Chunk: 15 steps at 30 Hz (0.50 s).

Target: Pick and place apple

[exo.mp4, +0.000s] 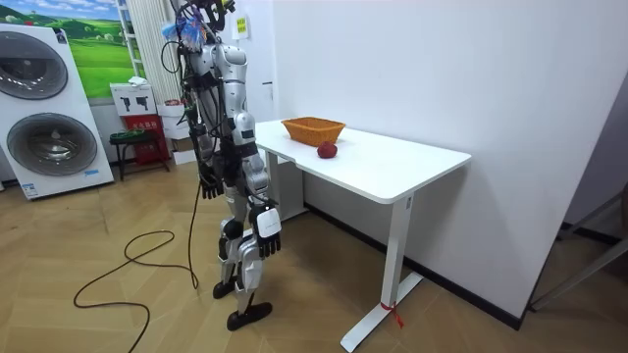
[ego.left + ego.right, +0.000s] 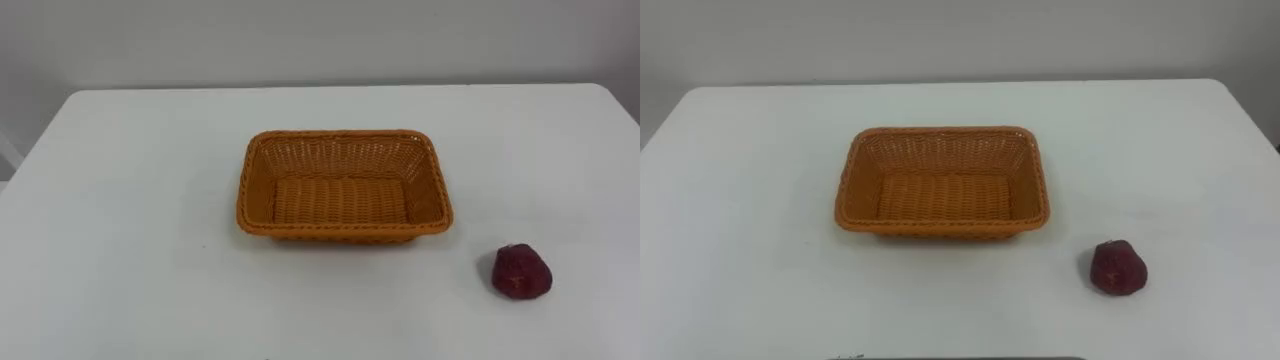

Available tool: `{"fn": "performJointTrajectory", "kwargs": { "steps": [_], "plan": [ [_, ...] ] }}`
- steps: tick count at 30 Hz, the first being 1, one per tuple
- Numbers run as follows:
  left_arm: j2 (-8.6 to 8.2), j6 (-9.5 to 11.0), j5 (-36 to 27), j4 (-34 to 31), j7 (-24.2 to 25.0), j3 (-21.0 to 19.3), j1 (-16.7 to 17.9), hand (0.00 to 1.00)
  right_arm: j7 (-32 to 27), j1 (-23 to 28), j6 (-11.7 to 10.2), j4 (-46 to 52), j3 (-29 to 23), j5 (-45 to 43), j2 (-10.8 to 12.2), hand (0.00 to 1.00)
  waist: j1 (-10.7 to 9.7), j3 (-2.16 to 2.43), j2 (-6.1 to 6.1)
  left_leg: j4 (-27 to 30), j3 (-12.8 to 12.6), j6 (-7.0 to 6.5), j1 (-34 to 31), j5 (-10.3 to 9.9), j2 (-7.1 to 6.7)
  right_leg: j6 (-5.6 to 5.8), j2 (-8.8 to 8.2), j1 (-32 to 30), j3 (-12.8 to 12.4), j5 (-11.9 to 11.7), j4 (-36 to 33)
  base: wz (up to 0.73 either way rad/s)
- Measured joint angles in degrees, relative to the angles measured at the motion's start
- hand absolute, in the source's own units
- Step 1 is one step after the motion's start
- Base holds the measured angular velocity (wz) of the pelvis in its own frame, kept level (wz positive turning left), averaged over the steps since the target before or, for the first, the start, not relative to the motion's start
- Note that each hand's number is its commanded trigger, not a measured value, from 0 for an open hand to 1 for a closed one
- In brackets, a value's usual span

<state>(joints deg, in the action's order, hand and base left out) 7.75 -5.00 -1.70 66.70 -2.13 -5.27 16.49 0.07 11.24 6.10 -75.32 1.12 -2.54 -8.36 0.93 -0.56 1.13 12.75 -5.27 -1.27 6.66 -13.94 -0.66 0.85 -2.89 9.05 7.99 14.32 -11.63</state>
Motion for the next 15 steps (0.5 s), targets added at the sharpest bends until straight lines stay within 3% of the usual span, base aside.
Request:
{"fn": "performJointTrajectory", "kwargs": {
  "steps": [7, 11, 15],
  "plan": [
    [-0.1, -0.5, -0.4, 0.1, 0.3, 2.5, -0.8, 0.0, -0.2, 0.1, 0.4, 0.1, 1.4, 4.0, 0.1, 0.0, -0.8, 0.02, -0.11, -0.1, 0.0, -0.02, -0.1, 0.0, 0.01, 0.01, 0.02, 0.0, 0.0, 0.0, 0.0, 0.0],
    [-0.2, -0.9, -0.1, -0.2, -0.7, 2.3, -0.8, 0.0, -3.2, 0.6, 1.3, 0.5, 1.0, 14.4, 0.3, 0.0, -0.9, 0.07, -0.24, 0.0, 0.0, -0.03, 0.0, 0.0, 0.03, 0.01, 0.02, 0.0, -0.1, 0.0, -0.2, 0.0],
    [-0.8, -0.7, -0.4, 0.2, -1.5, 0.4, -0.3, 0.0, -6.3, 2.9, 1.5, 0.7, -5.5, 28.4, 0.4, 0.0, -1.2, 0.02, -0.46, 0.0, 0.0, -0.03, 0.4, 0.0, 0.06, 0.01, 0.03, 0.4, 0.0, 0.0, -0.8, -0.01]
  ]
}}
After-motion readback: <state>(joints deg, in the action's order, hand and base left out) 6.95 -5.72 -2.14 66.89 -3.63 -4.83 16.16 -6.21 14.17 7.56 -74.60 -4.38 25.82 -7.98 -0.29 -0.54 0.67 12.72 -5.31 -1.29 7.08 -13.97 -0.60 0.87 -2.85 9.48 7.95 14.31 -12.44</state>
